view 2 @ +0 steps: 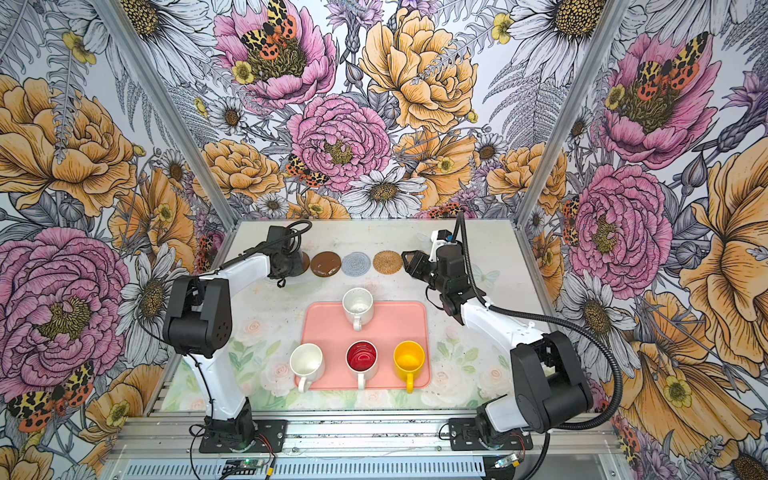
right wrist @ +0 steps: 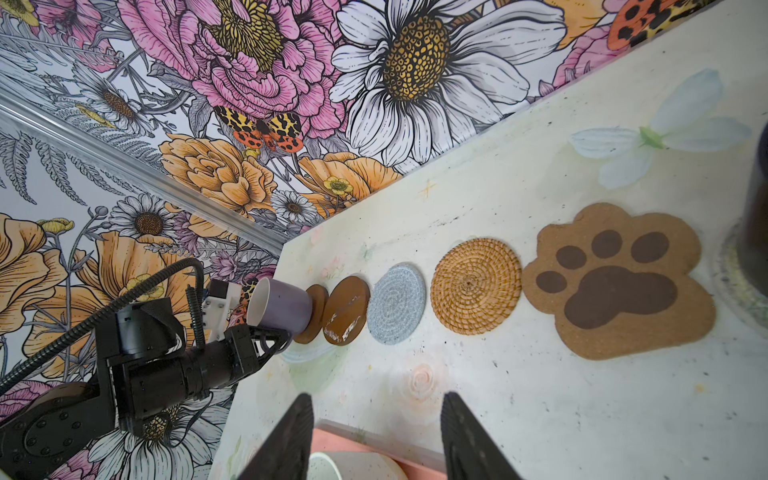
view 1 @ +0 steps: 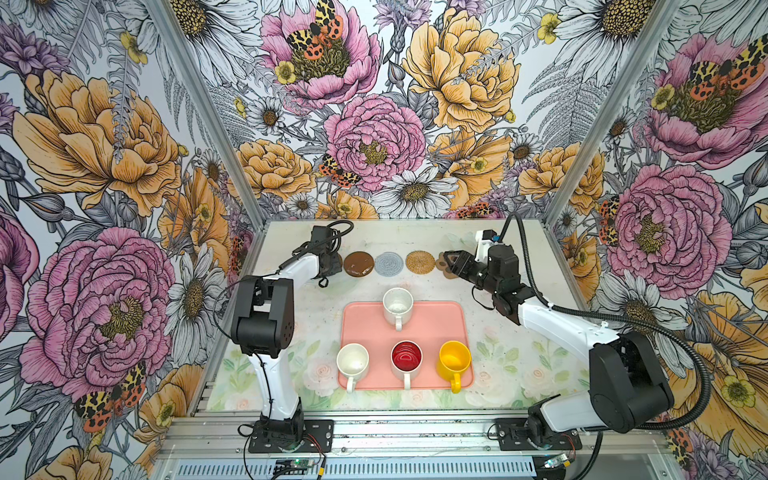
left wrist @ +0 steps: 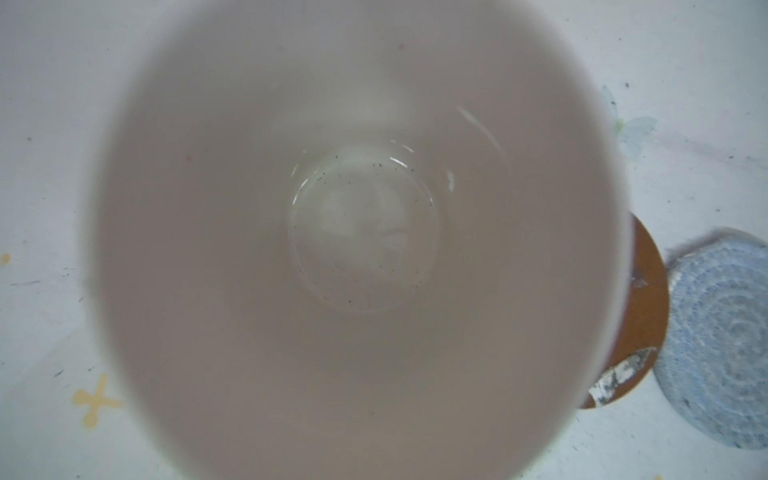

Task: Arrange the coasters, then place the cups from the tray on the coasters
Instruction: 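Carry the lilac mug with the left gripper over the dark wooden coaster, then lower the lilac mug onto the dark wooden coaster and open the left gripper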

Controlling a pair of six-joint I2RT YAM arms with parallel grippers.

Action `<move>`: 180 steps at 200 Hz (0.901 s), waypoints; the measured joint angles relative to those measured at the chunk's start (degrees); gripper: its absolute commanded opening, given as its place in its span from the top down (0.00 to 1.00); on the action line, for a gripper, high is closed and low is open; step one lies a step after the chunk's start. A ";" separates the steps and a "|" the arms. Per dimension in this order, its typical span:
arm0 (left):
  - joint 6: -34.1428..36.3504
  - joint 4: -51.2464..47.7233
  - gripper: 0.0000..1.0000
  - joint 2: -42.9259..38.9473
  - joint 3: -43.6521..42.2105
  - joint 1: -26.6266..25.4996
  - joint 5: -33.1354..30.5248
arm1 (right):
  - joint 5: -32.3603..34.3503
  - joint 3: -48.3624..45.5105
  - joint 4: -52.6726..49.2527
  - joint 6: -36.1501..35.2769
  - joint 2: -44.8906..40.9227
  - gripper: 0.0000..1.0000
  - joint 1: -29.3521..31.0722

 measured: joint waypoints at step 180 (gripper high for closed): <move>-0.63 0.13 0.65 2.08 2.14 0.00 0.22 | -0.87 0.02 -0.26 0.00 0.35 0.48 0.00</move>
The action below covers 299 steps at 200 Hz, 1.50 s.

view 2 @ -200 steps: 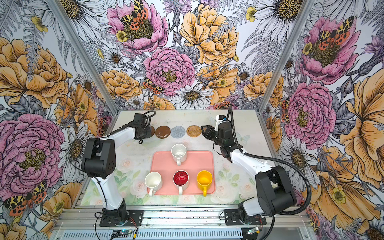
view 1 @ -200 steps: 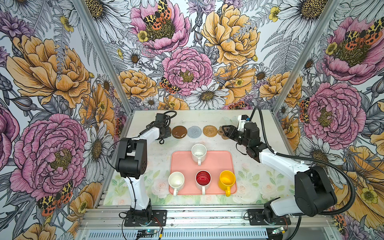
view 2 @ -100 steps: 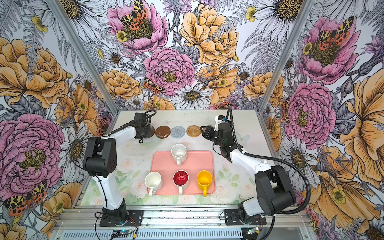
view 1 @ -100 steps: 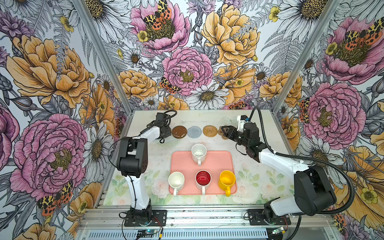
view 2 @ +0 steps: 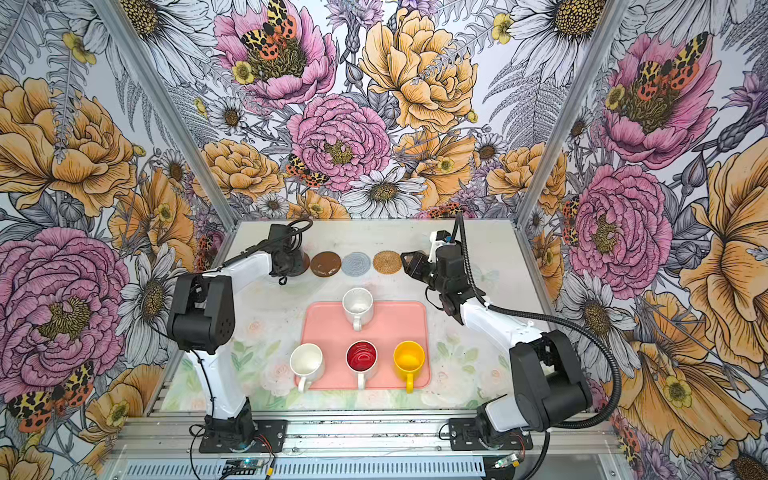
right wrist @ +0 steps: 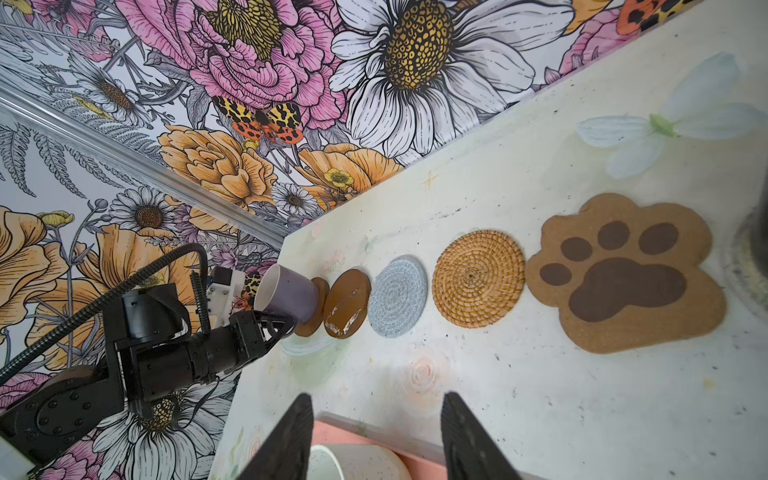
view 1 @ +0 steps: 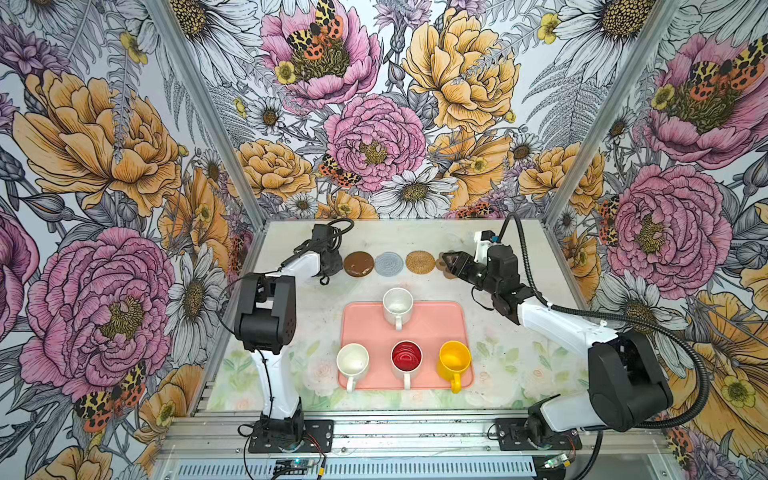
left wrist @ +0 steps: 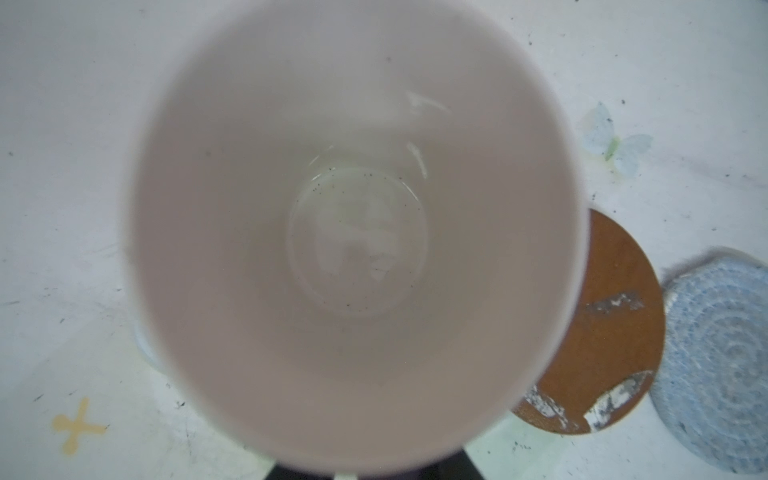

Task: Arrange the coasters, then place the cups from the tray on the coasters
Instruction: 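Lower the lilac mug onto the dark wooden coaster and open the left gripper, then raise the left gripper while the right gripper moves over the white speckled mug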

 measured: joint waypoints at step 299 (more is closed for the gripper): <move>-10.19 13.38 0.23 -29.51 -18.47 -21.73 -3.06 | 15.21 16.04 -32.83 -11.23 -0.02 0.36 20.33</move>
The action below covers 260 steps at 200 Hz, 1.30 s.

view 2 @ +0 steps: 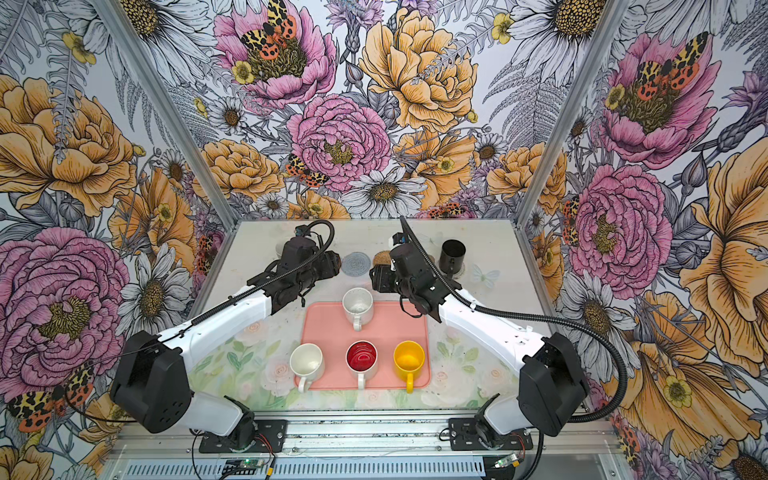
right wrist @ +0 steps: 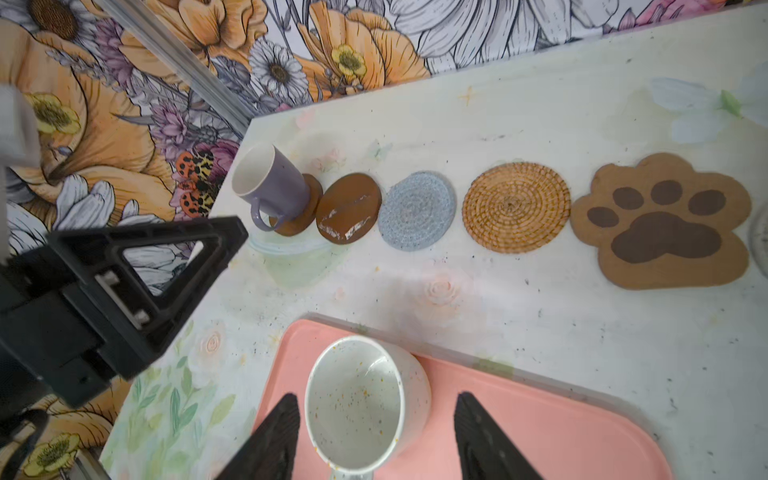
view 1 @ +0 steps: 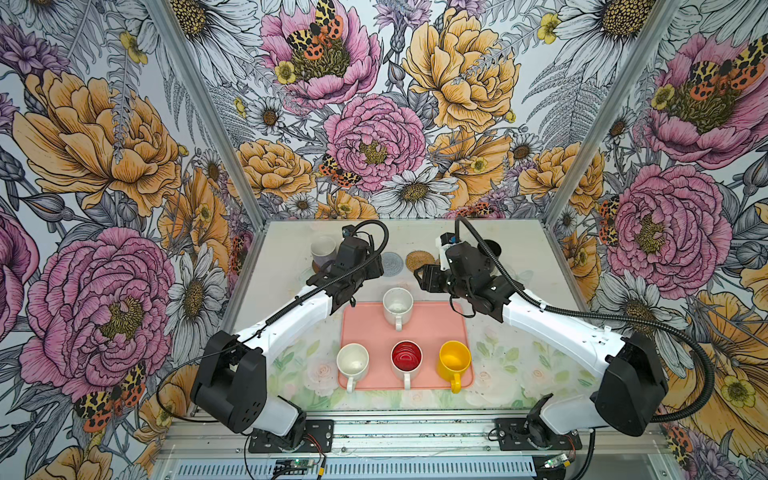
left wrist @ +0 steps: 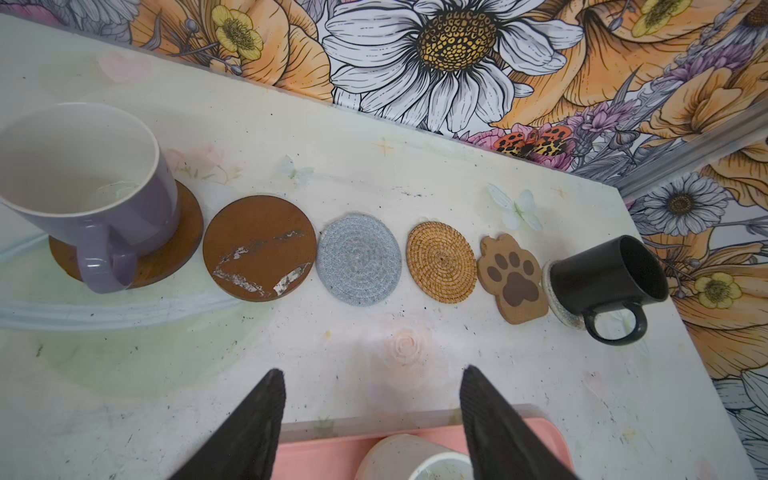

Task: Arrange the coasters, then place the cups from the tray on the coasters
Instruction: 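Raise the left gripper while the right gripper moves over the white speckled mug, then lower the open right gripper onto the speckled mug's rim and close it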

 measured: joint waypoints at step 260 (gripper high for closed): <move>2.84 6.29 0.01 -10.54 -10.21 3.37 -0.37 | 1.38 1.36 -7.91 5.68 13.38 0.31 13.64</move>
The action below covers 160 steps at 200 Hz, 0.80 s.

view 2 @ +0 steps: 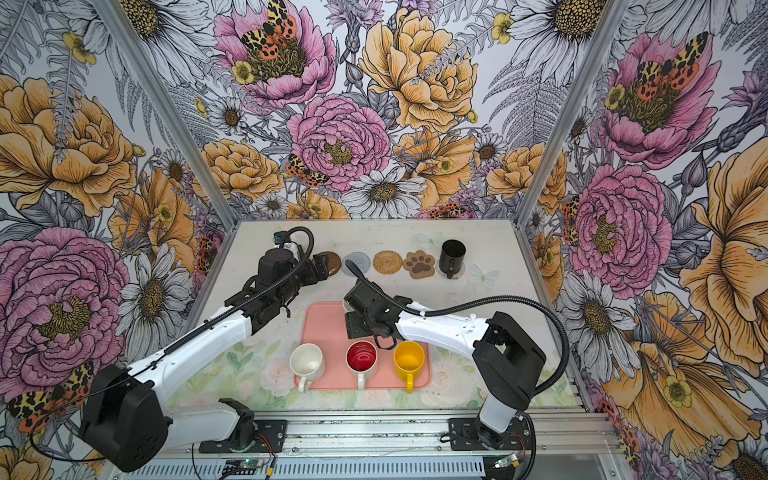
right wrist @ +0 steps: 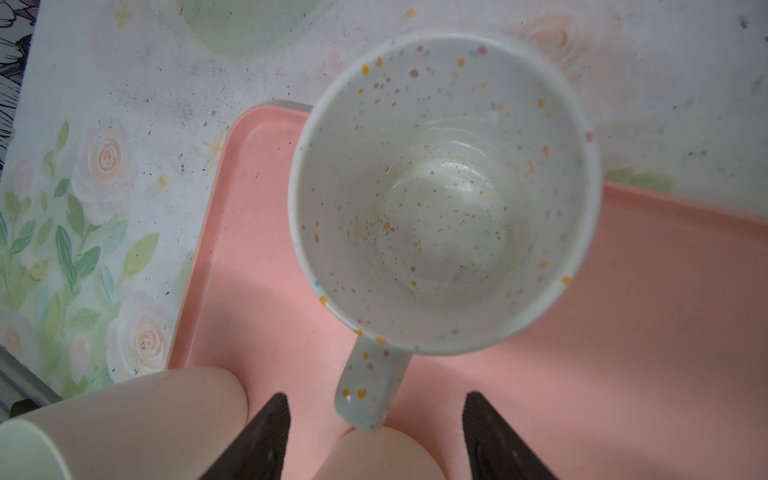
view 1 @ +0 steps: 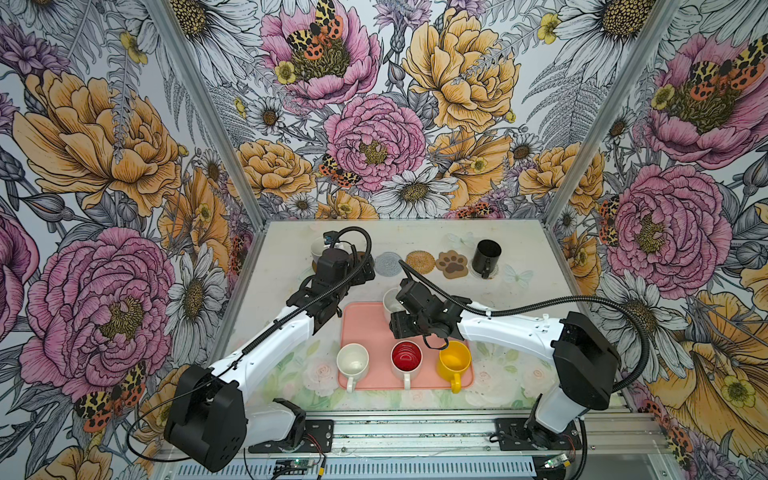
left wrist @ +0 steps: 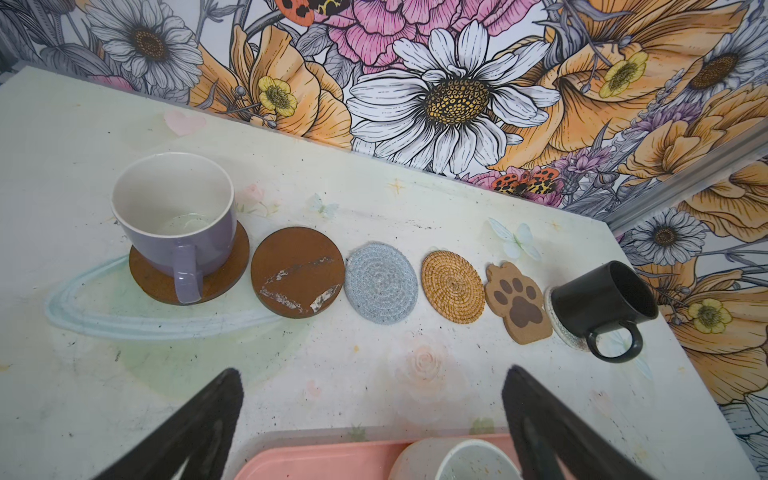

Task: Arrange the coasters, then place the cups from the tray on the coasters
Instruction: 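Lower the open right gripper onto the speckled mug's rim and close it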

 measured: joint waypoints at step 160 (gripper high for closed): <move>-0.02 0.85 0.01 -0.26 -0.79 1.68 3.02 | -0.22 3.85 -0.17 1.31 6.47 0.50 -1.53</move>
